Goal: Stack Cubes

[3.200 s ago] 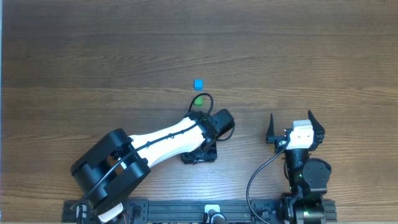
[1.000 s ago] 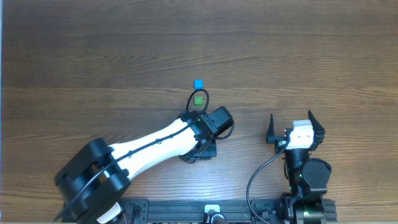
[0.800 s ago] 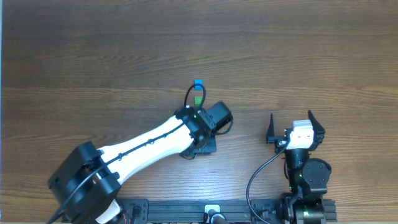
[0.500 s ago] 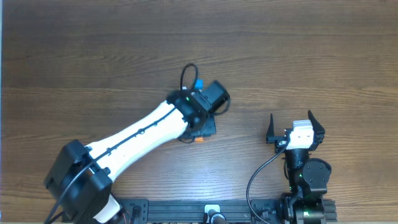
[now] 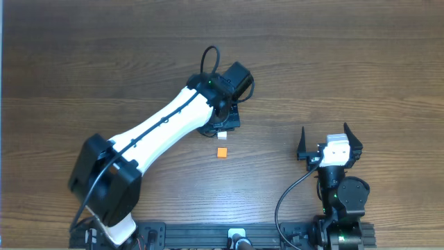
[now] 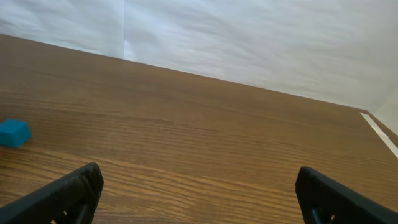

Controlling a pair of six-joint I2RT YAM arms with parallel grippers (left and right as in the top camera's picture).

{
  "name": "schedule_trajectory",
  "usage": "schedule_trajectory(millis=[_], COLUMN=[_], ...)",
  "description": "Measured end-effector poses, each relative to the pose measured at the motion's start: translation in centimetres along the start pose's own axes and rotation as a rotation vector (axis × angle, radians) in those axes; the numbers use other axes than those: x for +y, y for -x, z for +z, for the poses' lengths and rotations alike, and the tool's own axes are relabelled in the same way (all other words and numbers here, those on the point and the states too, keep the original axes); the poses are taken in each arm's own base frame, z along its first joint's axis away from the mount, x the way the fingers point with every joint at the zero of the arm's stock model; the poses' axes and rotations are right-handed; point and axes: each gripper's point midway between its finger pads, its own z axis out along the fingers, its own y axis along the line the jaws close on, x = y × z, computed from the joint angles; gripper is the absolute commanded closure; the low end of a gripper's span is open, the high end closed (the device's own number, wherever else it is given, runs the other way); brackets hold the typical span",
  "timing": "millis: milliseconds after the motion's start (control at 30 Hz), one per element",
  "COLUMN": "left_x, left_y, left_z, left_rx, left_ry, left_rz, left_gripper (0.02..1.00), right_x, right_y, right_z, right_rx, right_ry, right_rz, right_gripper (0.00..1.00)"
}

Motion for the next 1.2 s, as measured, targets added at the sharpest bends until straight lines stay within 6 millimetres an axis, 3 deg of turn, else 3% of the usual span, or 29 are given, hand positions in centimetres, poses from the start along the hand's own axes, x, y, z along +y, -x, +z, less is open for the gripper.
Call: schedule_trajectory(millis=[467,1200], left_x=[0.5,0.1], left_y=[-0.5,-0.6], left_z=[3.2,4.4], left_rx=[0.062,0.08], left_ry=[0.063,0.055], left_rz=[0.018,0.062], left_gripper=[0.829,0.822], right_x=[0.0,0.0], right_y=[0.0,0.0], right_z=[0.0,0.0], right_rx=[0.0,0.0], right_ry=[0.0,0.0], right_rz=[0.0,0.0], right_gripper=[0.009,0.009])
